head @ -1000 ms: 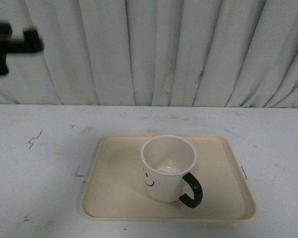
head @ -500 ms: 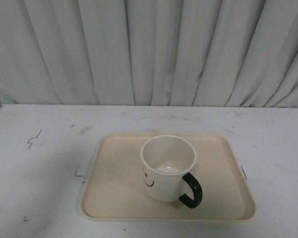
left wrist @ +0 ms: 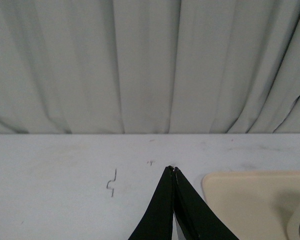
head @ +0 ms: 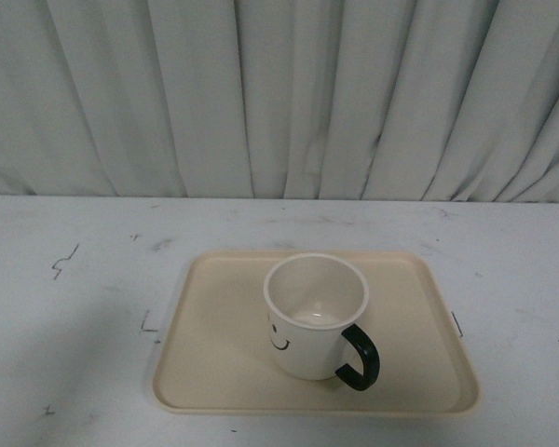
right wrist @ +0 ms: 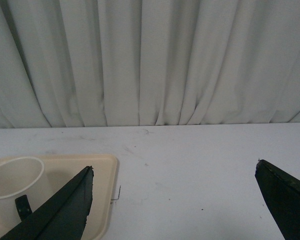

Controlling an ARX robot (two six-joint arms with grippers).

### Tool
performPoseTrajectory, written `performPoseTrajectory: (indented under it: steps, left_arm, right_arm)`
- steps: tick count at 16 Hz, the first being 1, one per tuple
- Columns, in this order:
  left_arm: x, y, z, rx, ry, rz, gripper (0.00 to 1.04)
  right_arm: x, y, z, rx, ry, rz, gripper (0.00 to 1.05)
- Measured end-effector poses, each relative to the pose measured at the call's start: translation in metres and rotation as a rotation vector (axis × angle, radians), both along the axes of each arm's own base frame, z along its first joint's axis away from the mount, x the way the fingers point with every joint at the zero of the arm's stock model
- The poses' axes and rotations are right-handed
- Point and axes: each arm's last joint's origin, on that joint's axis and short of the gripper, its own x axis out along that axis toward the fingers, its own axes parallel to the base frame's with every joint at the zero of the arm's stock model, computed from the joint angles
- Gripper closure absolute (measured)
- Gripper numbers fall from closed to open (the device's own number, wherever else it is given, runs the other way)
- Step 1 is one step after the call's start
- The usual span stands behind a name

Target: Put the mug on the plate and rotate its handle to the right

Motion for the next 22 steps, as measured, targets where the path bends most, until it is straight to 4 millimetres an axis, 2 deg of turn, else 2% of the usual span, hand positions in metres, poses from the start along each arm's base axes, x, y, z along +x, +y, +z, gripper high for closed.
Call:
performPoseTrajectory:
  steps: [1,5,8,22]
  left_arm:
    - [-0.007,0.003,-0.005,0.003,0.027,0.004,1.03]
    - [-0.023,0.018,0.001,-0.002,-0.001,0.016,1.03]
    - [-0.042,0.016,0.002,-0.003,-0.004,-0.006,1.03]
    - [-0.065,0.016,0.005,-0.003,-0.017,-0.006,1.03]
  right_arm:
    - [0.000,0.000,0.000,0.000,0.000,0.000,0.06]
    - [0.000,0.000,0.000,0.000,0.000,0.000,0.06]
    - [0.000,0.000,0.000,0.000,0.000,0.000,0.06]
    - [0.000,0.000,0.000,0.000,0.000,0.000,0.06]
